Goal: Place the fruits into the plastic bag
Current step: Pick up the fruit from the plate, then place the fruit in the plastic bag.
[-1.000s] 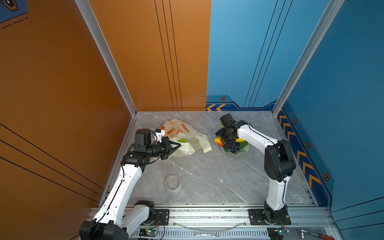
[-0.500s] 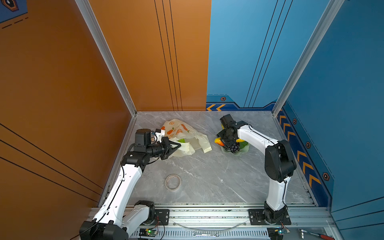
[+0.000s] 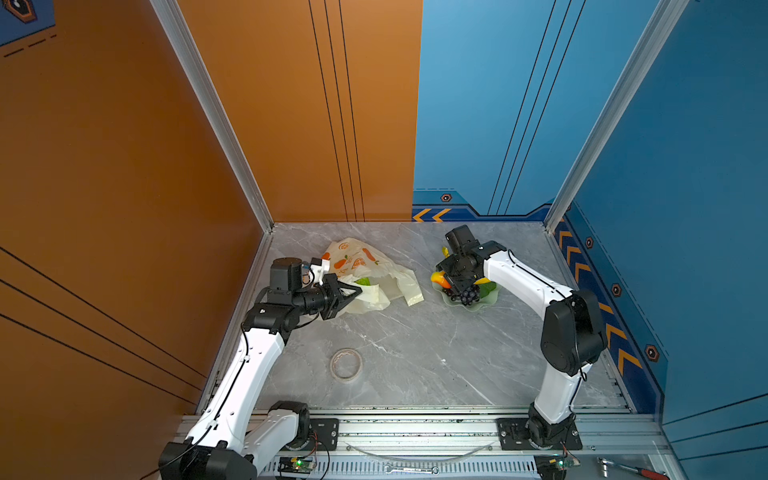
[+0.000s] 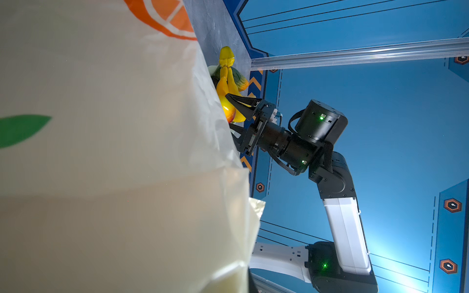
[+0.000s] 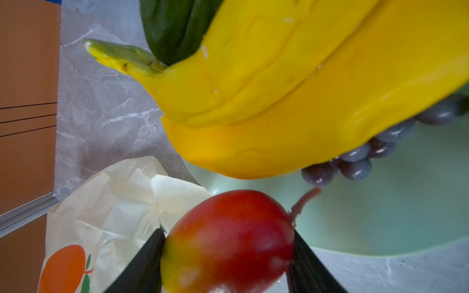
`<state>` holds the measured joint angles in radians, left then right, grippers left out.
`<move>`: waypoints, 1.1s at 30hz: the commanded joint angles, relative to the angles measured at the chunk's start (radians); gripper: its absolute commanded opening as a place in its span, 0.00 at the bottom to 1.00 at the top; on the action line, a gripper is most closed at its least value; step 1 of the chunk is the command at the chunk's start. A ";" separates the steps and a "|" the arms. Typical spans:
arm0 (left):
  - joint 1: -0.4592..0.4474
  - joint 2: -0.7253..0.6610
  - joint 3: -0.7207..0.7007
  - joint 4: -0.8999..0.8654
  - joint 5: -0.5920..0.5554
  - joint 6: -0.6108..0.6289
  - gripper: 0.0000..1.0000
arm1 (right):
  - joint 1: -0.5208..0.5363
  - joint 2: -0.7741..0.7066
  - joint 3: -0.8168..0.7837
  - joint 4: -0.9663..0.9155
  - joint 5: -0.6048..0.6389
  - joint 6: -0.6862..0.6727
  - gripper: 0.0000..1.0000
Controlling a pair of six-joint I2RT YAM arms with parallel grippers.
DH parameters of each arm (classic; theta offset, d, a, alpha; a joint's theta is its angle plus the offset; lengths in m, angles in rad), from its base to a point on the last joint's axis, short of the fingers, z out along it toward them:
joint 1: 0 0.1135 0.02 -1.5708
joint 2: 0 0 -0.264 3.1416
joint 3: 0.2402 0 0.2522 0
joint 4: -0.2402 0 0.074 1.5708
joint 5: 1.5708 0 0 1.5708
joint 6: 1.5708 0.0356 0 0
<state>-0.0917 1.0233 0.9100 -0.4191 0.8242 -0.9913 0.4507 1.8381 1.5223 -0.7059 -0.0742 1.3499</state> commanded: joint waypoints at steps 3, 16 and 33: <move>-0.006 0.000 -0.004 -0.012 0.021 0.023 0.00 | 0.002 -0.068 -0.010 -0.023 -0.009 0.007 0.38; -0.017 0.003 -0.003 -0.003 0.023 0.019 0.00 | 0.175 -0.082 0.044 -0.015 -0.045 0.053 0.38; -0.023 -0.031 -0.019 -0.003 0.027 0.002 0.00 | 0.338 0.158 0.312 0.009 -0.100 0.074 0.38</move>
<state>-0.1062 1.0142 0.9092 -0.4183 0.8246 -0.9920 0.7795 1.9797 1.7813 -0.6956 -0.1608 1.4143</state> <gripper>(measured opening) 0.045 0.625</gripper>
